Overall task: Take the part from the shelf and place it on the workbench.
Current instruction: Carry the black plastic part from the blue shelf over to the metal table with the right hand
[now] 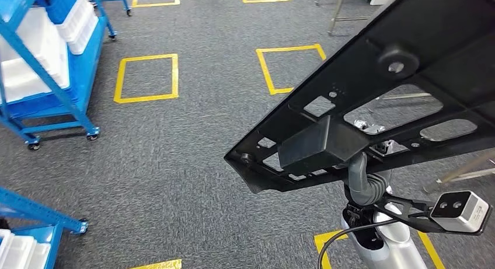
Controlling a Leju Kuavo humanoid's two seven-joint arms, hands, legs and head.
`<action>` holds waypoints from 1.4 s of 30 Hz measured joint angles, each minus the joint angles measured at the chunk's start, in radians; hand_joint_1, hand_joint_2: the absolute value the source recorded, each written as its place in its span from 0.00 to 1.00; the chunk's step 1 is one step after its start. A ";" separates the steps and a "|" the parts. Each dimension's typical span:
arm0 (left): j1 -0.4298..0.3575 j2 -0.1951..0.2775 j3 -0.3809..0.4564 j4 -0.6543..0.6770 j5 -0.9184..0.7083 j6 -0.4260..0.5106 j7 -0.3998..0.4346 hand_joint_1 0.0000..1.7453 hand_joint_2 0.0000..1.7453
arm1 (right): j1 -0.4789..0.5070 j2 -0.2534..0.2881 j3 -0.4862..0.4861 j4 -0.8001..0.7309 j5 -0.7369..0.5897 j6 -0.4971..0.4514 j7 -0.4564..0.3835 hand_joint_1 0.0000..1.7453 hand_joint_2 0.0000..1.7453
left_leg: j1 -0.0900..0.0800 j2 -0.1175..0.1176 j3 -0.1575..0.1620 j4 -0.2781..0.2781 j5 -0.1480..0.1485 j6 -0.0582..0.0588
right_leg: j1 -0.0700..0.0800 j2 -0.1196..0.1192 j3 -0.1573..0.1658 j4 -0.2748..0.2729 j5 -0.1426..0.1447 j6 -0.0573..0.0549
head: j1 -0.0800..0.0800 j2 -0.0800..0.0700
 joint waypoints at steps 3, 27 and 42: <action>0.000 0.005 0.003 0.000 -0.001 0.009 0.017 0.00 0.00 | 0.006 0.000 0.000 0.001 0.011 -0.010 0.000 1.00 1.00 | -0.004 0.038 0.003 0.000 -0.005 0.000 | -0.001 -0.011 0.014 -0.022 0.036 -0.002 | 0.000 0.000; 0.004 0.021 0.032 0.000 -0.018 0.030 -0.003 0.00 0.00 | -0.008 0.057 0.064 0.026 -0.012 0.007 -0.007 1.00 1.00 | 0.005 -0.038 -0.013 0.011 0.004 -0.012 | 0.004 0.061 0.122 -0.214 0.084 -0.006 | -0.002 0.000; -0.004 0.004 0.033 0.000 -0.050 0.004 -0.009 0.00 0.00 | -0.025 0.050 0.079 0.031 -0.015 -0.022 0.013 1.00 1.00 | -0.011 0.076 0.011 0.028 -0.039 -0.033 | 0.023 -0.045 0.162 -0.288 0.120 -0.057 | 0.002 0.000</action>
